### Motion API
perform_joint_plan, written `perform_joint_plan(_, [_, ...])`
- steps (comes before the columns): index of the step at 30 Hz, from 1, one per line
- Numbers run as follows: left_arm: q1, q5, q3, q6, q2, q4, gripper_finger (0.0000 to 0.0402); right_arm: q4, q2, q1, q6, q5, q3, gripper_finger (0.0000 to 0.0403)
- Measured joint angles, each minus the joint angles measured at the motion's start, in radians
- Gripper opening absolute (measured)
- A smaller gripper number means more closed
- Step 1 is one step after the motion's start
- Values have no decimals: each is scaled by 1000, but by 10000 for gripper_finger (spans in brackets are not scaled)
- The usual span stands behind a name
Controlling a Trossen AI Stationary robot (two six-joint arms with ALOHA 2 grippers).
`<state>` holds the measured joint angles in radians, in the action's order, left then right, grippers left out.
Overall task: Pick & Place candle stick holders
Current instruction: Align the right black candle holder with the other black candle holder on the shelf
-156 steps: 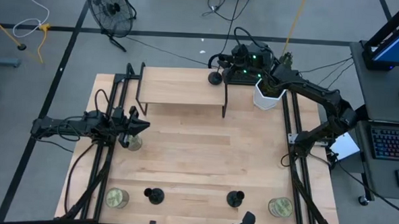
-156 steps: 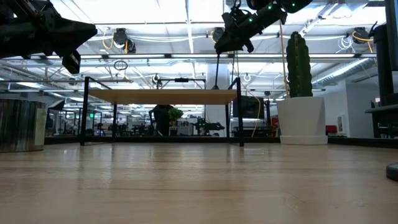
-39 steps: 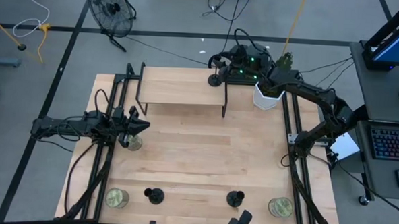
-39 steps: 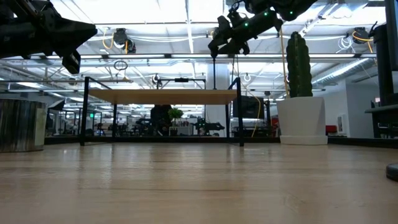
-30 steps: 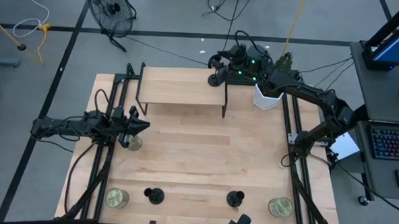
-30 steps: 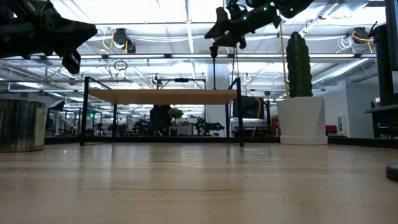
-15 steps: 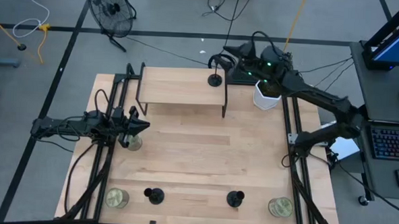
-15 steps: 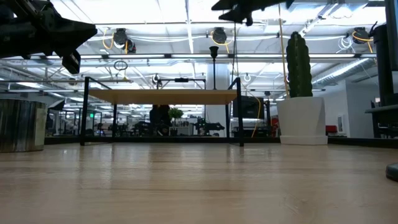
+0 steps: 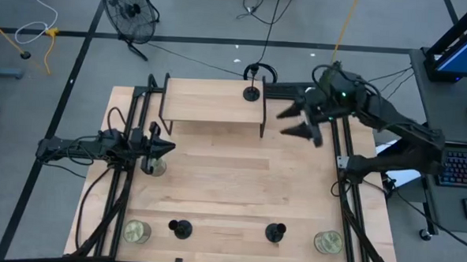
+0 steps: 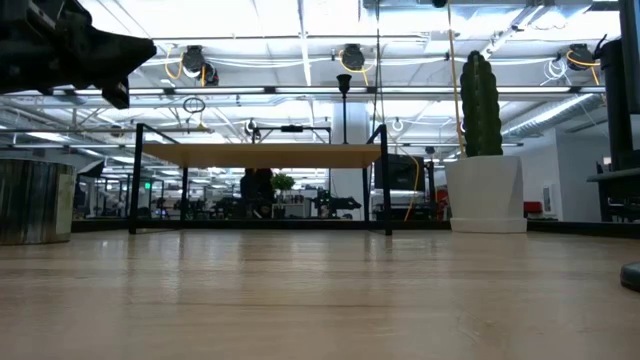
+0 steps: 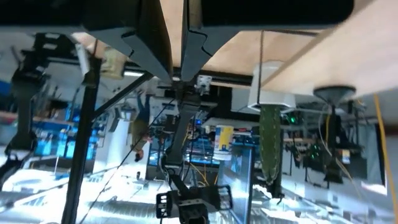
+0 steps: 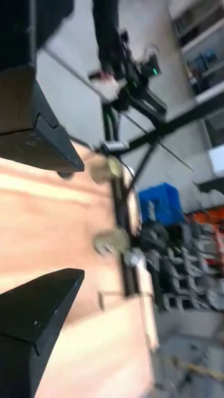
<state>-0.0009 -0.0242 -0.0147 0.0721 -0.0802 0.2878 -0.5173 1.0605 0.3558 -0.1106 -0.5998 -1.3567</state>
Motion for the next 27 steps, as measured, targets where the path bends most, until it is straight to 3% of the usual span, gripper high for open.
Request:
perform_joint_plan(8, [0, 0, 0, -18, 0, 0, 37, -75, -38, -69, -49, 0, 0, 263])
perform_joint_plan(19, [0, -1, 0, -14, 0, 0, 37, -170, -39, -80, -98, 0, 0, 263])
perform_joint_plan(27, [0, -2, 0, -11, 0, 1, 37, -108, -38, -79, -95, 0, 52, 263])
